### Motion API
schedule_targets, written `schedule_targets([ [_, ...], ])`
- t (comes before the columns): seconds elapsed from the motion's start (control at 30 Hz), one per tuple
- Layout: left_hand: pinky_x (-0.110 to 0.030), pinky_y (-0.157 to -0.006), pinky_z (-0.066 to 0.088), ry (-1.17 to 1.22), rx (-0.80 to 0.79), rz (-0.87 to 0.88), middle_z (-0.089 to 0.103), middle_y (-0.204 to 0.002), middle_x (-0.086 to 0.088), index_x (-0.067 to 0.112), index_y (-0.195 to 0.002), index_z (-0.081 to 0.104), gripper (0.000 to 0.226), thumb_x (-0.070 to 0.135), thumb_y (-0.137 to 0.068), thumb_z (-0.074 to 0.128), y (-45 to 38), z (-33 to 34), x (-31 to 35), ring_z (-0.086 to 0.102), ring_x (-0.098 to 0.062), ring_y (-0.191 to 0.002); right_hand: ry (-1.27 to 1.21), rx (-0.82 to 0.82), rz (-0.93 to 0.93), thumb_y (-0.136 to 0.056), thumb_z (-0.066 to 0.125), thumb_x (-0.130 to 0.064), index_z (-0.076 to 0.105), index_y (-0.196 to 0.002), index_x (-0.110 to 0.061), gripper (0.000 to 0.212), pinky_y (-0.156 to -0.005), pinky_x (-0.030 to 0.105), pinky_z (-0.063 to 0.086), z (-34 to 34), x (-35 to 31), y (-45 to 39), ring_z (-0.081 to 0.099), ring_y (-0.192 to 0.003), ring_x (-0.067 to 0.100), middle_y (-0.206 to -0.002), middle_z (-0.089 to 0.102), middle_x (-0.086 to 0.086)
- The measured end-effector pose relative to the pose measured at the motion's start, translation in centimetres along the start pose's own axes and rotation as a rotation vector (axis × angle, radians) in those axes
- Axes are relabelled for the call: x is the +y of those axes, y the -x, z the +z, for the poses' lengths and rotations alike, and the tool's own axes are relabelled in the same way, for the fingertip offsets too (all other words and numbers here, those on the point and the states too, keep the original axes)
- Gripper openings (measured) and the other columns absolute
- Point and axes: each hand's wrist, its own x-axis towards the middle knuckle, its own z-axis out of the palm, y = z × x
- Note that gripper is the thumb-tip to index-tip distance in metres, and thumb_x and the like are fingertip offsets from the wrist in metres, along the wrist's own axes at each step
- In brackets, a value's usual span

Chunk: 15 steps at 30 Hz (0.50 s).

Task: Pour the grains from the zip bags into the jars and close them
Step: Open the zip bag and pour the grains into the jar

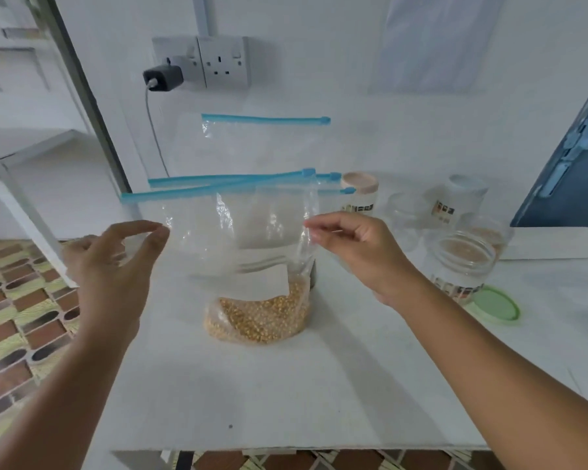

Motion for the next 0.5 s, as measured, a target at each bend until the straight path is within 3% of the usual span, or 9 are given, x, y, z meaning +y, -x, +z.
schedule_targets([
  [0.07,-0.048,-0.103,0.053,0.091,-0.037,-0.029,0.061,-0.122,-0.022,0.042,-0.103,0.08,0.035,0.062,-0.076,0.084,-0.5,-0.4,-0.1,0.064,-0.033,-0.112,0.007,-0.01,0.011,-0.094,0.077,-0.014,0.082,-0.103,-0.031,0.021,-0.09,0.018,0.052,0.2,0.1,-0.1,0.071,-0.095,0.004,-0.103,0.077,-0.015],
  [0.13,-0.041,-0.108,0.047,0.265,-0.188,-0.094,0.074,-0.111,-0.011,0.031,-0.099,0.083,0.023,0.045,-0.08,0.082,-0.8,-0.5,-0.1,0.067,-0.03,-0.114,-0.008,-0.014,0.025,-0.093,0.078,-0.015,0.082,-0.103,-0.036,0.024,-0.097,0.024,0.054,0.4,0.1,-0.2,0.073,-0.097,0.01,-0.108,0.076,-0.016],
  [0.23,-0.041,-0.113,0.044,0.433,-0.362,-0.195,0.076,-0.121,-0.006,0.02,-0.1,0.083,0.015,0.022,-0.088,0.074,-1.3,-0.4,-0.2,0.066,-0.024,-0.123,-0.095,-0.038,0.044,-0.094,0.075,-0.011,0.082,-0.101,-0.036,0.026,-0.101,0.032,0.055,0.8,-0.1,-0.6,0.074,-0.099,0.016,-0.114,0.076,-0.012],
  [0.3,-0.039,-0.107,0.053,0.465,-0.4,-0.21,0.078,-0.115,-0.007,0.019,-0.1,0.083,0.022,0.007,-0.092,0.066,-1.6,0.0,0.1,0.072,-0.021,-0.109,-0.102,-0.05,0.034,-0.096,0.072,-0.008,0.082,-0.099,-0.035,0.029,-0.095,0.029,0.057,0.9,-0.1,-0.8,0.071,-0.093,0.016,-0.11,0.078,-0.009],
  [0.4,-0.03,-0.098,0.058,0.545,-0.382,-0.172,0.08,-0.1,-0.003,0.021,-0.091,0.084,0.027,0.001,-0.089,0.065,-1.8,0.7,1.3,0.075,-0.014,-0.085,-0.138,0.048,-0.003,-0.096,0.069,-0.003,0.081,-0.101,-0.026,0.027,-0.088,0.027,0.058,0.6,-0.2,-0.9,0.067,-0.087,0.013,-0.106,0.08,-0.004],
  [0.5,-0.022,-0.089,0.059,0.602,-0.35,-0.12,0.08,-0.097,-0.001,0.021,-0.087,0.083,0.033,-0.004,-0.092,0.063,-2.3,1.5,2.5,0.075,-0.012,-0.079,-0.179,0.161,-0.062,-0.095,0.069,0.001,0.08,-0.1,-0.022,0.027,-0.083,0.023,0.056,-0.1,-0.3,-1.1,0.069,-0.085,0.01,-0.103,0.08,-0.005],
])
